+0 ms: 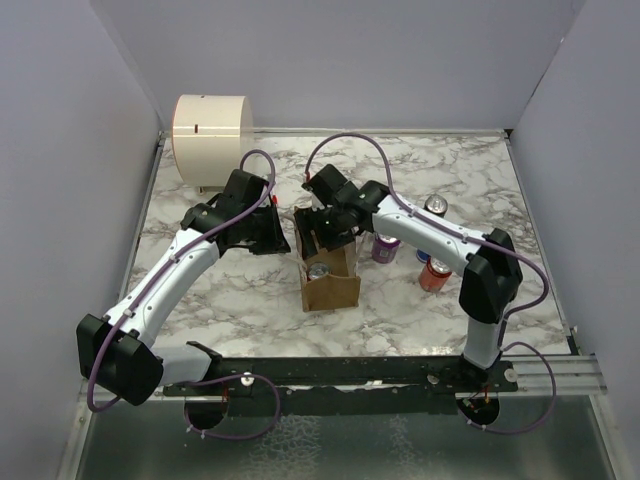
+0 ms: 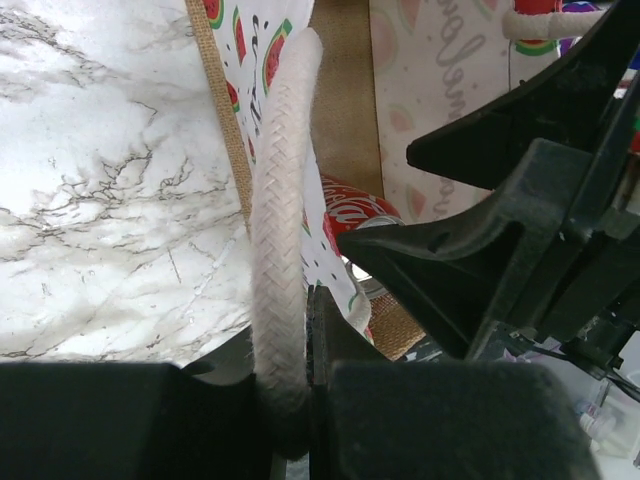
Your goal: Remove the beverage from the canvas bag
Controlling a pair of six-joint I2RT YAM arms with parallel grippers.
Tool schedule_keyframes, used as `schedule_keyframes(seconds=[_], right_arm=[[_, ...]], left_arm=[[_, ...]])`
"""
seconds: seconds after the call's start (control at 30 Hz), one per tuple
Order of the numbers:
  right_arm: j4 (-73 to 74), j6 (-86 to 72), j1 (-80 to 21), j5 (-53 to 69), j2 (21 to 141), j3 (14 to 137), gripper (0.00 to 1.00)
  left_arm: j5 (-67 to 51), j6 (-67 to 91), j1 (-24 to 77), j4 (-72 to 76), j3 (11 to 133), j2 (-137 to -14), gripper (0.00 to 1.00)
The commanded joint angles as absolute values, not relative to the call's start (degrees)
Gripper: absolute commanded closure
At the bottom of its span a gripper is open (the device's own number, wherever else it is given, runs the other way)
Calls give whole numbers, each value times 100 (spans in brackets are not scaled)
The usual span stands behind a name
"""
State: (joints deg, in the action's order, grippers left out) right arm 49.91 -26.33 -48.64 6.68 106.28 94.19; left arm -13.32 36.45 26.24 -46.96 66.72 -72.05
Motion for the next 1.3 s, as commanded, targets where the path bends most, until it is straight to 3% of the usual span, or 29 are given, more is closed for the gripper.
schedule_keyframes(seconds=[0.0, 0.3, 0.73, 1.03, 1.27], right_arm=[[5028, -2739, -4906, 701, 10933, 9701, 31], [5190, -2638, -5177, 10, 10901, 9301, 19], [4822, -2670, -5384, -112, 11025, 8430, 18], [4644, -2594, -5384, -150, 11100, 8423, 29], [4764, -2739, -5405, -6, 10911, 8523, 53]], left_arm=[[-1340, 3562, 2604, -4802, 6754, -7177, 100], [-1341, 3539, 2602, -4808, 6707, -7169, 100], [-1459, 3531, 2602, -4733, 6728, -7269, 100], [-1424, 3524, 2602, -4795, 6667, -7188, 100], [-1424, 3511, 2602, -4795, 6691, -7236, 100]])
